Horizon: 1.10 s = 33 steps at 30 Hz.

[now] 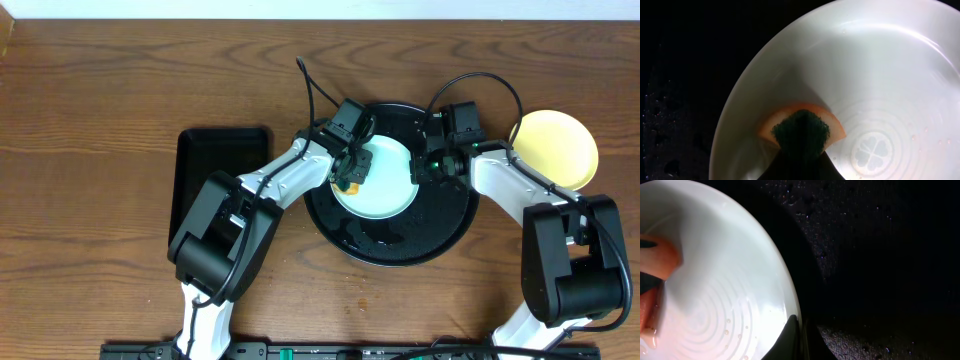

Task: Clean dirty plates on tray and stack at the side
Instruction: 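Scrub the pale green plate with the sponge while right gripper holds rim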

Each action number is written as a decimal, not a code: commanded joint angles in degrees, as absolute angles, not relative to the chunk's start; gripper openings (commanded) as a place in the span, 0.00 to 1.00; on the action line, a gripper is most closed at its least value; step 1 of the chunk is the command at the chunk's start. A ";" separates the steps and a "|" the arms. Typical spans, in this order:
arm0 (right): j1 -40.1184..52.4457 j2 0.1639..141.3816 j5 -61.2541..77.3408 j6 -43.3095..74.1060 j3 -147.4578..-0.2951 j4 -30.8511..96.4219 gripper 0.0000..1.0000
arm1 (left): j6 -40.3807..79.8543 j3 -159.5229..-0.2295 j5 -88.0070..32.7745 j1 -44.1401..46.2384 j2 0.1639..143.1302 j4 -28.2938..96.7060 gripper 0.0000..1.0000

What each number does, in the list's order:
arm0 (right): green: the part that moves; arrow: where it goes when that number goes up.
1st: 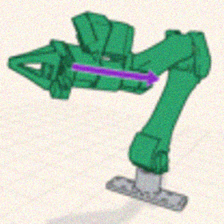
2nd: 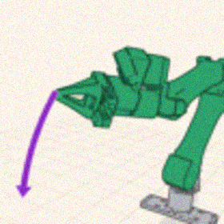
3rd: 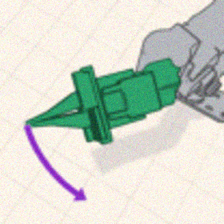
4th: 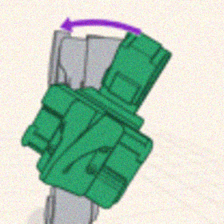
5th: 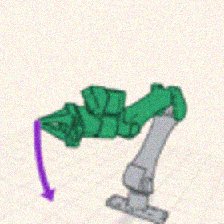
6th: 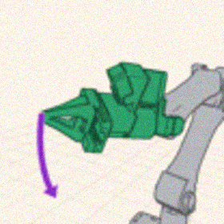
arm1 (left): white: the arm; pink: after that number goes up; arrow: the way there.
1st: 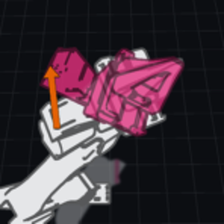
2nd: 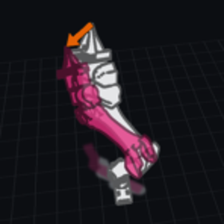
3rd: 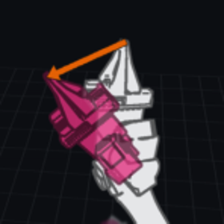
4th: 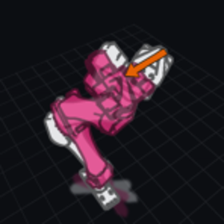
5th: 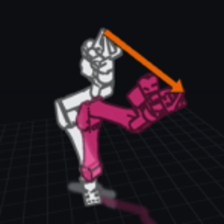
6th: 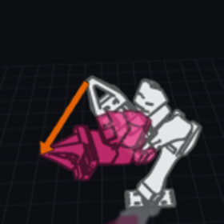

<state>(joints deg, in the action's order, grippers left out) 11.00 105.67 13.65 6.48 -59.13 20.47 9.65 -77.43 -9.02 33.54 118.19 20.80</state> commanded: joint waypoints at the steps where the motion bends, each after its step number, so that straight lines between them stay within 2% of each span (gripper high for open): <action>1: 11.70 105.01 13.54 6.13 -58.61 20.56 0.01 | 10.63 -74.15 -5.74 34.09 122.19 21.12 0.08; 23: 11.70 105.01 13.54 6.13 -58.61 20.51 0.01 | 14.74 -72.84 -33.56 32.93 124.33 15.59 0.08; 33: 11.70 105.01 13.54 6.13 -58.61 20.51 0.02 | 16.49 -79.05 -38.59 25.87 109.65 15.46 0.08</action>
<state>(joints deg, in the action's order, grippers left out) 11.00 105.67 13.61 6.48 -59.13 20.47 14.85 -75.68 -35.86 28.27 118.08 15.64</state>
